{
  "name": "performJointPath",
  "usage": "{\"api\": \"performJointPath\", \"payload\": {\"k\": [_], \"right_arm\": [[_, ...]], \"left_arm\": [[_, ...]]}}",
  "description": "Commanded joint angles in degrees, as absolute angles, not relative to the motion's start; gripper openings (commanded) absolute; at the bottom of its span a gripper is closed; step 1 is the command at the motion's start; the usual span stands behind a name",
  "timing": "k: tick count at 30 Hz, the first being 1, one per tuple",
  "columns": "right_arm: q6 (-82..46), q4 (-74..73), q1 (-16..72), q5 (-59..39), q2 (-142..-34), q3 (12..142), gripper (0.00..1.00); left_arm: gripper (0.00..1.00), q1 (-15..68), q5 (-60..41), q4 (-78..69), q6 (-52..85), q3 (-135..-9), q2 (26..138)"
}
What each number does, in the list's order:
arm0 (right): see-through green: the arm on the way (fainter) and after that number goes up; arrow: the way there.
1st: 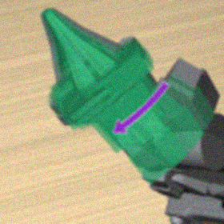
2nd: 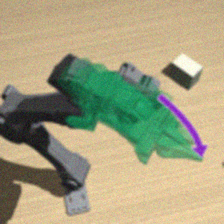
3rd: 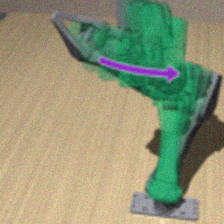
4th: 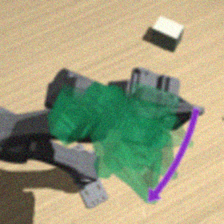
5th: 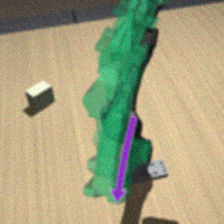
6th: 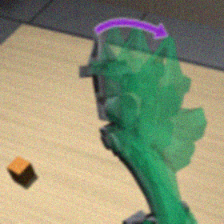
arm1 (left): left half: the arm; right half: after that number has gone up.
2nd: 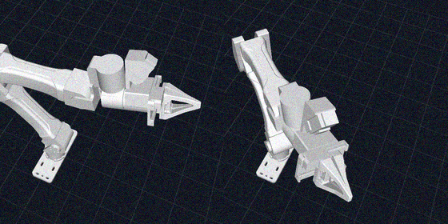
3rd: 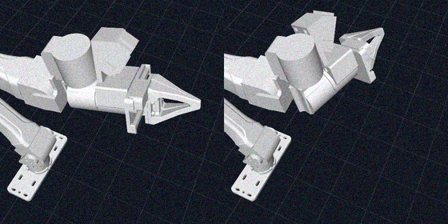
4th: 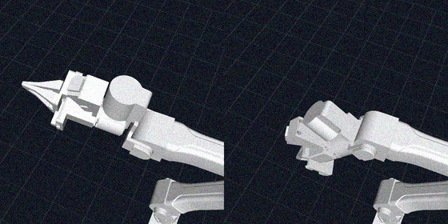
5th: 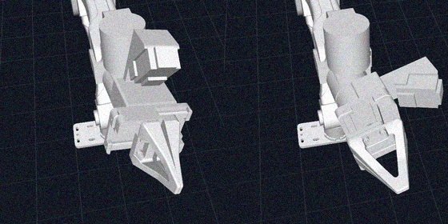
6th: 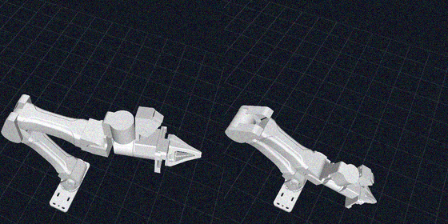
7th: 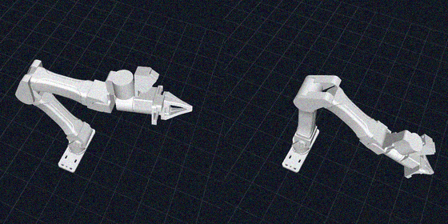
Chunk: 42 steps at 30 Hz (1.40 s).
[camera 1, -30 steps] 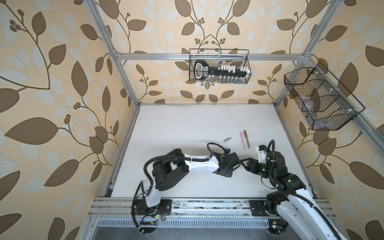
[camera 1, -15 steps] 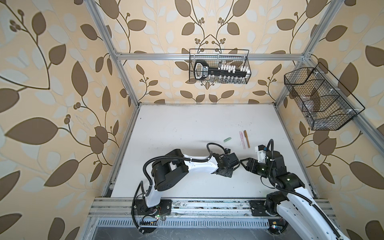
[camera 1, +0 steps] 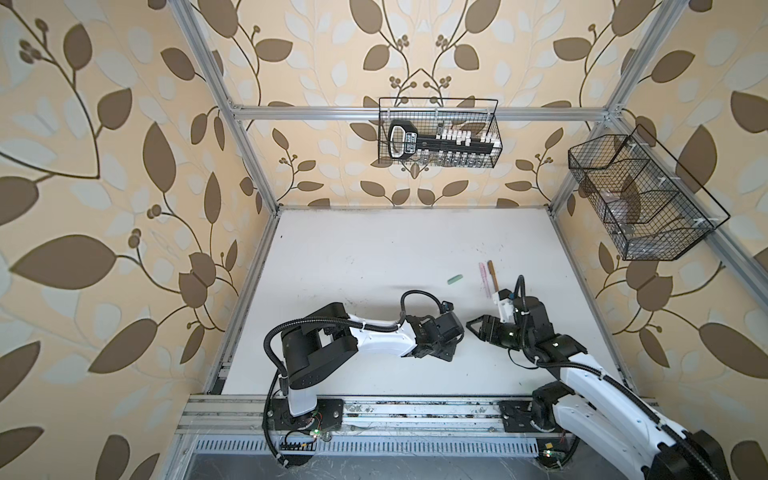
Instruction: Insert the pens into the pen caps
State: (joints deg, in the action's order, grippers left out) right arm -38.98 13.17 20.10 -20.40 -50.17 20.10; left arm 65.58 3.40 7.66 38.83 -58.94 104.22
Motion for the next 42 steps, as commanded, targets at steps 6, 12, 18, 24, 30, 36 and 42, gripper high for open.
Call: {"api": "performJointPath", "payload": {"k": [6, 12, 18, 24, 30, 36, 42], "right_arm": [[-42.0, 2.8, 24.9, -16.7, -59.1, 19.8, 0.61], [-43.4, -4.2, 24.9, -16.8, -63.5, 19.5, 0.61], [-43.7, -8.5, 25.0, -18.2, -69.2, 20.3, 0.6], [-45.1, -14.0, 25.0, -19.4, -72.7, 20.2, 0.58], [-46.3, -16.7, 25.0, -20.2, -74.5, 20.4, 0.5], [-47.2, -18.5, 24.6, -21.8, -76.2, 20.2, 0.37], [-47.8, -20.0, 24.4, -22.9, -76.6, 20.2, 0.15]], "left_arm": [[0.0, 65.4, 4.0, 3.5, 37.5, -57.5, 101.2], [0.0, 65.4, 4.9, 3.6, 37.5, -57.1, 99.6], [0.0, 65.4, 5.6, 4.5, 37.1, -57.7, 99.4], [0.0, 65.4, 5.5, 3.6, 37.1, -57.2, 98.7], [0.0, 65.4, 6.0, 3.7, 36.6, -57.2, 98.2], [0.0, 65.4, 6.2, 4.2, 36.1, -57.3, 97.5], [0.0, 65.5, 6.4, 4.4, 35.8, -57.3, 97.0]]}}
